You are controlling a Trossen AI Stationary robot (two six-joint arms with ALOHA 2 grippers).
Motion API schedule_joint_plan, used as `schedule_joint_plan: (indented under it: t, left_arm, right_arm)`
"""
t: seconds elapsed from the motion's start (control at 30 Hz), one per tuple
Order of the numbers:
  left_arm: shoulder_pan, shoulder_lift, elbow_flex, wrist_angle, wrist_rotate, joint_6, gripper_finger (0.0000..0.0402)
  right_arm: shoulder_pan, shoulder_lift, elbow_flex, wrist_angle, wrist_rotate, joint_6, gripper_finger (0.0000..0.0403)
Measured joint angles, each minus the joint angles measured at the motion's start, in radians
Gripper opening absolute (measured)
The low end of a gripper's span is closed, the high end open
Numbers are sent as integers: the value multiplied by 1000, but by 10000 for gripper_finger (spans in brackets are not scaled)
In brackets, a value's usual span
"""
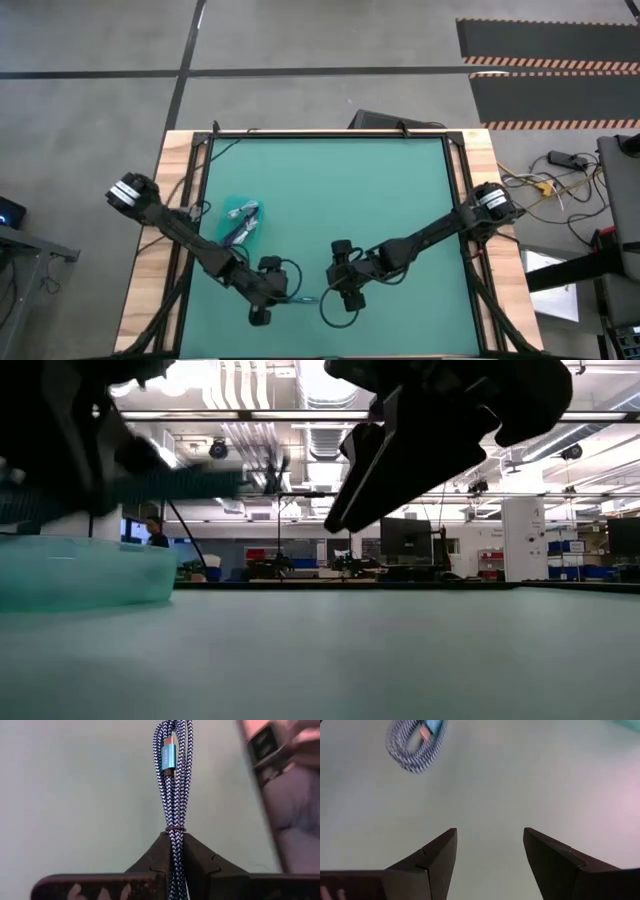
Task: Pick and place USB-C Cables
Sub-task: Put the blue charger cable into the green bin
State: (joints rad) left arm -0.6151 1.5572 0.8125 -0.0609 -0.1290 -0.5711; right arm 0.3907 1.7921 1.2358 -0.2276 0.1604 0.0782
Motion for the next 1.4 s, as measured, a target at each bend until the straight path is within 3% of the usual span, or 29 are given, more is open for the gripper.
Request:
schedule_joint_plan:
  t: [0.17, 0.3, 0.67, 1.03, 1.4]
  left_arm:
    - [0, -105, -1, -33, -59, 0, 16]
    - [0, -202, -1, -158, -160, -32, 18]
    - [14, -413, -1, -572, -359, -343, 21]
    - [98, -448, 5, -1008, -340, -728, 22]
    - [194, -394, 19, -1128, -291, -812, 22]
  right_arm:
    - [-13, -25, -2, 1, 6, -64, 221]
    - [-26, -53, -11, 7, 18, -111, 221]
    - [-79, -122, -66, 60, 24, -226, 221]
    - [-160, -324, -239, 286, 24, -338, 221]
    - [-233, -530, -357, 506, -8, -468, 221]
